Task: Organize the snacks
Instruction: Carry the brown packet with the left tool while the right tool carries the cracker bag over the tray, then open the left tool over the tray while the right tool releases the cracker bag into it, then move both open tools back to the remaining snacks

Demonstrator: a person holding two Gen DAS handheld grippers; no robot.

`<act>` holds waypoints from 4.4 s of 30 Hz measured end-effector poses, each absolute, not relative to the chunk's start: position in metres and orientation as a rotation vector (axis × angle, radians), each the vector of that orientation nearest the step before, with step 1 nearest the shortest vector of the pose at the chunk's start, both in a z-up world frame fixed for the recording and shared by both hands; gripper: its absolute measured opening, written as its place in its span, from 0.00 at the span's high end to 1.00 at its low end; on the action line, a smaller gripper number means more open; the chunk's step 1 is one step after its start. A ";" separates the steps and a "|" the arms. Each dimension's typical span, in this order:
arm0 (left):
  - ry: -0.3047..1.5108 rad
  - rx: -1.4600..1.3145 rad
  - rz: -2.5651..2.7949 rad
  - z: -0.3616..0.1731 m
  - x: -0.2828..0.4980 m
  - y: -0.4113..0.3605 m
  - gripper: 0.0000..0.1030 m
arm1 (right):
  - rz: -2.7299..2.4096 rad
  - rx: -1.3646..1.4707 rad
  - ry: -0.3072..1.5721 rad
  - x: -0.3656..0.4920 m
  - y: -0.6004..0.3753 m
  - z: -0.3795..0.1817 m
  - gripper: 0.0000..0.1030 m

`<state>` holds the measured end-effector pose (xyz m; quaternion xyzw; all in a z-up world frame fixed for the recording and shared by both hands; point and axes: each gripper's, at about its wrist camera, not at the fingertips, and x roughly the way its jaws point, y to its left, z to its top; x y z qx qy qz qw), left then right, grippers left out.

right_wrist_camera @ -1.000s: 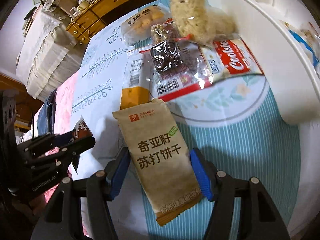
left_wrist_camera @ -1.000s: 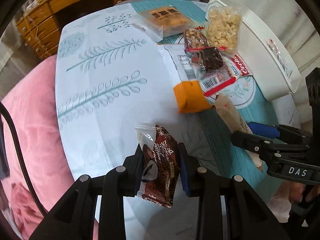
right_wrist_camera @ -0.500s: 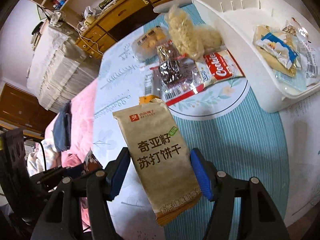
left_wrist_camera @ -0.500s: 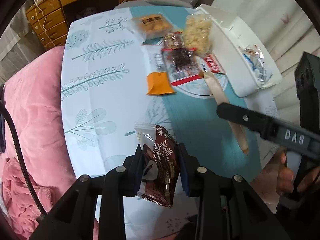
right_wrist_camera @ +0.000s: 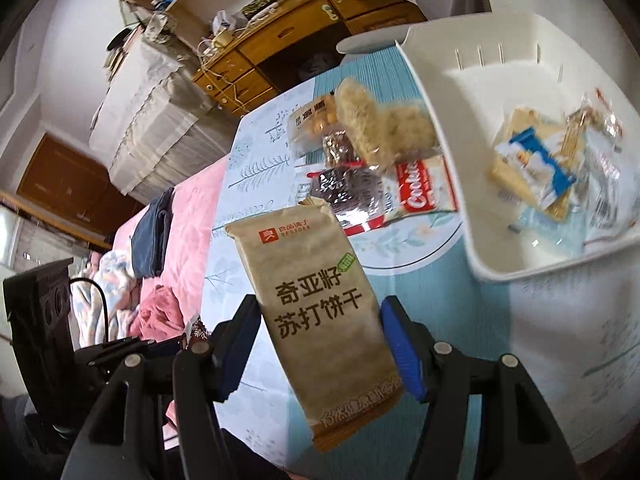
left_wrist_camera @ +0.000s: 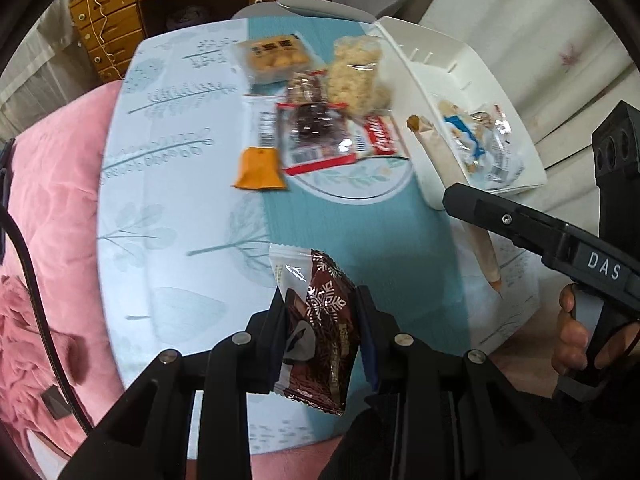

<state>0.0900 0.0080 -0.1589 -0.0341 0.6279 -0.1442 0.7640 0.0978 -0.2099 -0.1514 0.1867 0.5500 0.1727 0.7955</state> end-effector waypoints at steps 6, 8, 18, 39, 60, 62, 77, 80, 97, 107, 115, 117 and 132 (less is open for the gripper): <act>1.340 -0.109 -0.322 -0.153 0.091 -0.033 0.71 | 0.393 0.344 1.145 0.099 -0.247 -0.139 0.39; 1.323 -0.124 -0.321 -0.149 0.092 -0.045 0.71 | 0.396 0.329 1.135 0.101 -0.260 -0.136 0.39; 1.255 -0.192 -0.317 -0.136 0.108 -0.098 0.71 | 0.404 0.251 1.053 0.111 -0.313 -0.122 0.39; 1.199 -0.242 -0.369 -0.134 0.181 -0.186 0.71 | 0.264 0.193 0.922 0.133 -0.393 -0.116 0.39; 1.248 -0.279 -0.296 -0.147 0.180 -0.166 0.39 | 0.188 0.278 1.002 0.147 -0.402 -0.137 0.26; 1.254 -0.282 -0.281 -0.148 0.175 -0.160 0.39 | 0.185 0.290 1.013 0.146 -0.399 -0.139 0.26; 1.300 -0.278 -0.224 -0.157 0.145 -0.109 0.39 | 0.187 0.314 1.046 0.133 -0.353 -0.141 0.26; 1.313 -0.262 -0.213 -0.158 0.142 -0.093 0.39 | 0.180 0.311 1.047 0.130 -0.338 -0.140 0.26; 1.327 -0.142 -0.227 -0.154 0.143 0.017 0.36 | 0.149 0.367 0.974 0.123 -0.236 -0.129 0.26; 1.303 -0.070 -0.288 -0.163 0.161 0.058 0.36 | 0.052 0.499 0.944 0.128 -0.199 -0.139 0.26; 1.282 -0.060 -0.346 -0.184 0.181 0.066 0.36 | -0.010 0.458 0.882 0.138 -0.176 -0.143 0.26; 1.291 -0.055 -0.351 -0.192 0.188 0.065 0.36 | -0.012 0.439 0.865 0.144 -0.172 -0.143 0.26; 1.270 -0.026 -0.330 -0.242 0.224 0.031 0.36 | -0.016 0.263 0.833 0.189 -0.155 -0.169 0.26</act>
